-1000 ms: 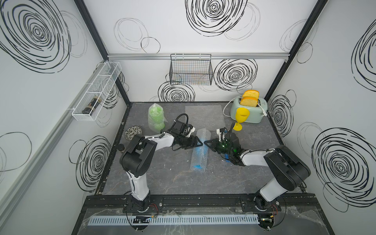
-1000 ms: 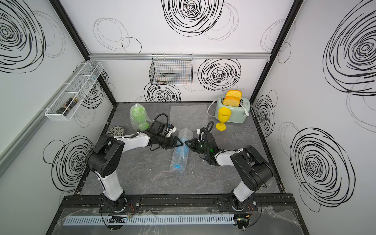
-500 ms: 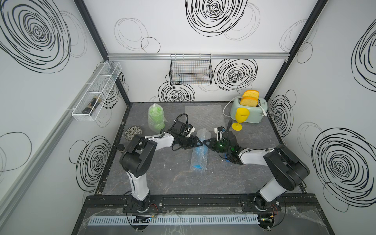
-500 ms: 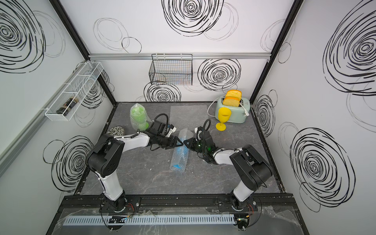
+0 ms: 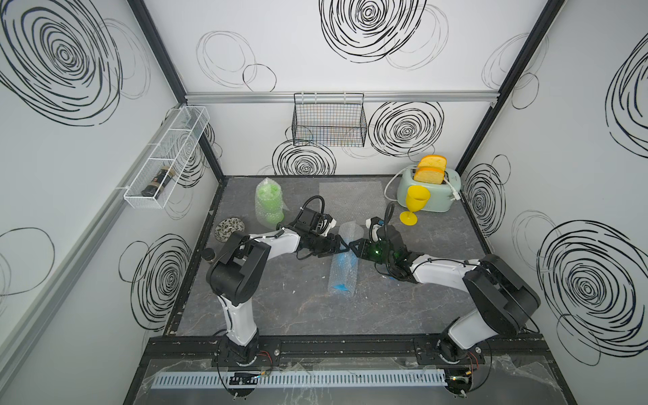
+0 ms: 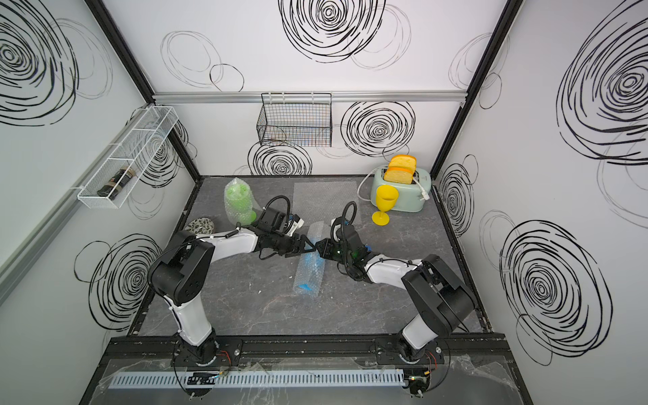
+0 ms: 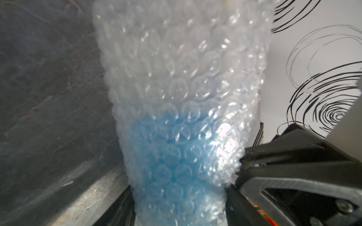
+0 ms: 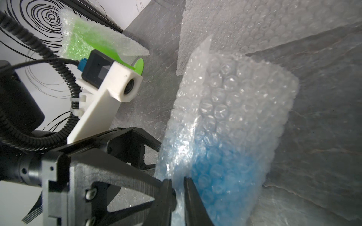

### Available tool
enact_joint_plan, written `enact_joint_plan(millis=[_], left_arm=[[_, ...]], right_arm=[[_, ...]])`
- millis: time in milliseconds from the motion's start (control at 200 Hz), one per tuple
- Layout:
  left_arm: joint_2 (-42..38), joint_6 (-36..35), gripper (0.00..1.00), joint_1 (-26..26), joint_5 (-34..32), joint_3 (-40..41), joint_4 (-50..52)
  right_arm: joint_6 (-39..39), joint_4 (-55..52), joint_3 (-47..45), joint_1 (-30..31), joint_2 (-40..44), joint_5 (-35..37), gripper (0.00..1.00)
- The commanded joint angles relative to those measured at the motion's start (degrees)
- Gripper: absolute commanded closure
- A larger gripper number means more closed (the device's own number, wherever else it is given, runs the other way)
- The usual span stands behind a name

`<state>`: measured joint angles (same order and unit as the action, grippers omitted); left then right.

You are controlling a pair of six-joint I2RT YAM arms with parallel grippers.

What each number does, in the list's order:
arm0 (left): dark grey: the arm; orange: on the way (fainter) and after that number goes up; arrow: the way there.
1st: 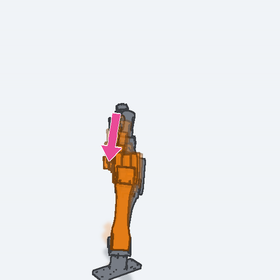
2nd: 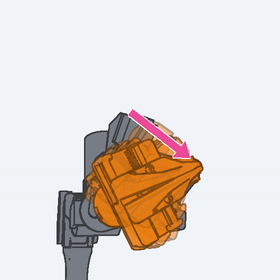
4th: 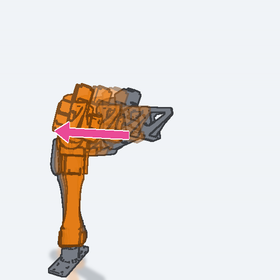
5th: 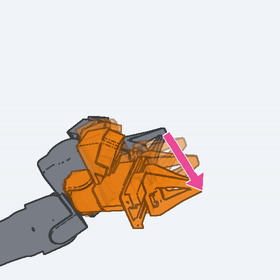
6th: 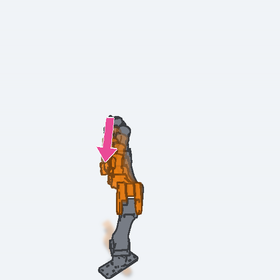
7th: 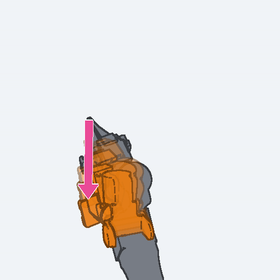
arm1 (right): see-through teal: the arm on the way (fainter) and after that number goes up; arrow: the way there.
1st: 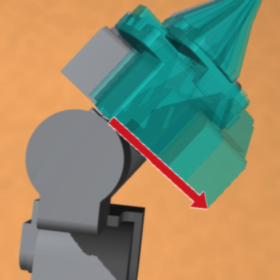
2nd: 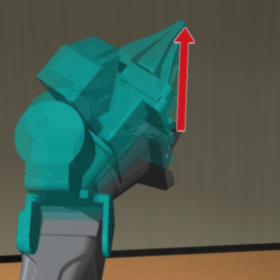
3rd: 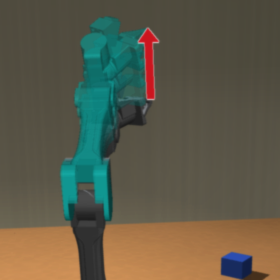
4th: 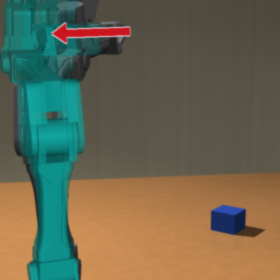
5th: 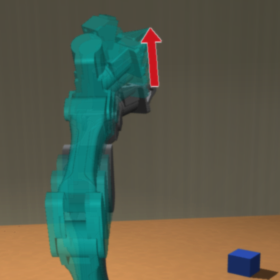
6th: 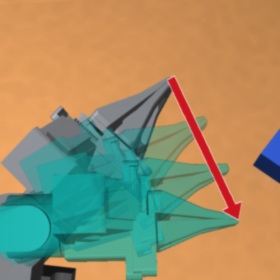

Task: Wrap wine glasses in bubble wrap
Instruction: Stick the tape on the bubble wrap.

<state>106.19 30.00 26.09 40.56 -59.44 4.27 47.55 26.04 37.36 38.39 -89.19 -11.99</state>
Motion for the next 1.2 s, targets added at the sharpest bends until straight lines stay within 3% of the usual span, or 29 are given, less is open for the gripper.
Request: enact_joint_plan(millis=[0, 265, 756, 941, 1191], left_arm=[[2.93, -0.93, 0.3, 0.91, -4.76, 1.21, 5.99], [2.51, -1.06, 0.31, 0.73, -4.87, 1.42, 5.96], [3.13, -1.11, 0.31, 0.72, -4.8, 1.08, 6.17], [3.29, -1.26, 0.31, 0.74, -4.76, 0.99, 6.27], [3.54, -1.16, 0.3, 0.55, -4.62, 0.9, 6.27]], right_arm=[[-0.12, -2.5, -0.54, 0.31, 1.01, -1.04, 0.81], [0.09, -2.33, -0.71, -0.3, 2.2, -2.65, 0.76], [-0.07, -3.98, -0.28, -1.89, 4.29, -6.4, 0.58], [-0.06, -5.33, -1.15, -3.21, 5.76, -6.31, 0.45], [-0.59, -4.97, 0.05, -3.33, 4.32, -8.94, 0.4]])
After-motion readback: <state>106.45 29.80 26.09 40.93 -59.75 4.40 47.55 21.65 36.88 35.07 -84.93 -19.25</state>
